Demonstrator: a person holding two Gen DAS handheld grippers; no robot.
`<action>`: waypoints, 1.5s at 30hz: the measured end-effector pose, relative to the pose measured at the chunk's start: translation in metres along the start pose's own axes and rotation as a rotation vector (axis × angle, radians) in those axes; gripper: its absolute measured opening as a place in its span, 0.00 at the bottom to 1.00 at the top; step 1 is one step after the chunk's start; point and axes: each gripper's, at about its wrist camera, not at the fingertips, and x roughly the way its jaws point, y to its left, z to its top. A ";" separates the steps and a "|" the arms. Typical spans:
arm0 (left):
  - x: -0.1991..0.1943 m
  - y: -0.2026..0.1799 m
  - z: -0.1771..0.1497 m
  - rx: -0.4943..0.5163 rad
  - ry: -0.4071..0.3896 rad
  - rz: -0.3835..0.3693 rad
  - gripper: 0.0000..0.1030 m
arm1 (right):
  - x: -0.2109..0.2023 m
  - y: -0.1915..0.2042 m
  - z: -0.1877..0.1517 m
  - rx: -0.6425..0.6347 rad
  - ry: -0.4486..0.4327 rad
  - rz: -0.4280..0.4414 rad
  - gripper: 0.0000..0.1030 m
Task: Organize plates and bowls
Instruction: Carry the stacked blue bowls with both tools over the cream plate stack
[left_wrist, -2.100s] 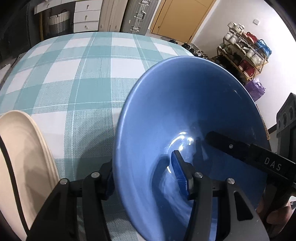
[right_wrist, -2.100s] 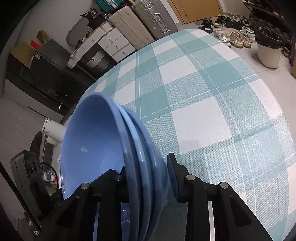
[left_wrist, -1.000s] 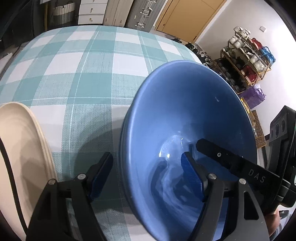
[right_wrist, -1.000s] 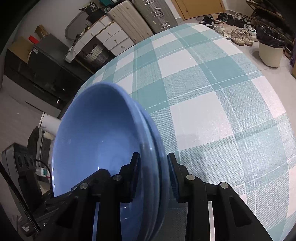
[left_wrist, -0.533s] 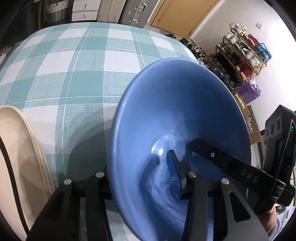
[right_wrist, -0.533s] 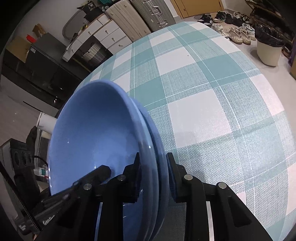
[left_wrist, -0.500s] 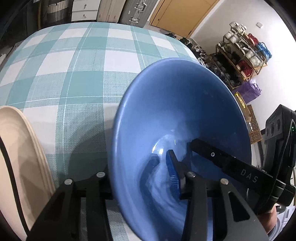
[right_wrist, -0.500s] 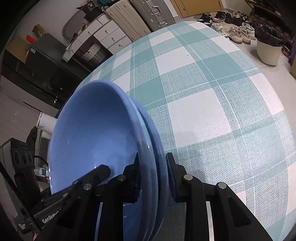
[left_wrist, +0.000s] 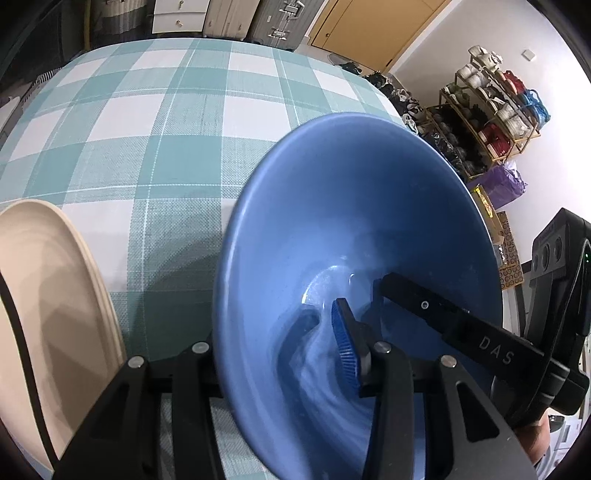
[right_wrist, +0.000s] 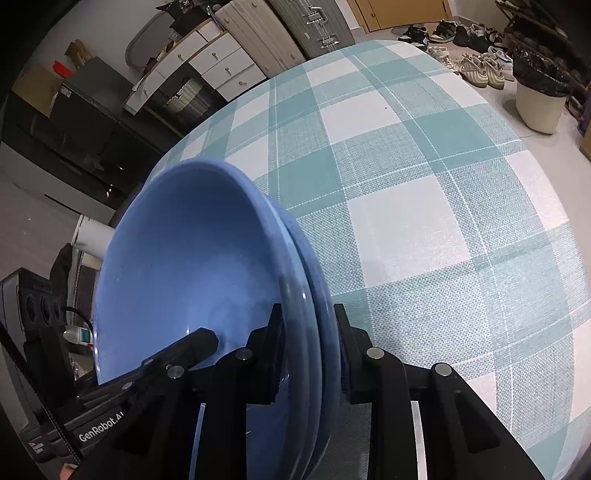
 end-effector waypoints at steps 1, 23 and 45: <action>-0.001 0.000 0.000 -0.003 -0.001 -0.001 0.42 | -0.001 0.001 0.001 0.004 -0.002 0.001 0.24; -0.049 0.024 0.004 -0.018 -0.089 0.012 0.42 | -0.024 0.049 0.002 -0.036 0.009 0.049 0.24; -0.080 0.073 0.003 -0.091 -0.129 0.055 0.43 | 0.004 0.106 -0.001 -0.095 0.093 0.091 0.24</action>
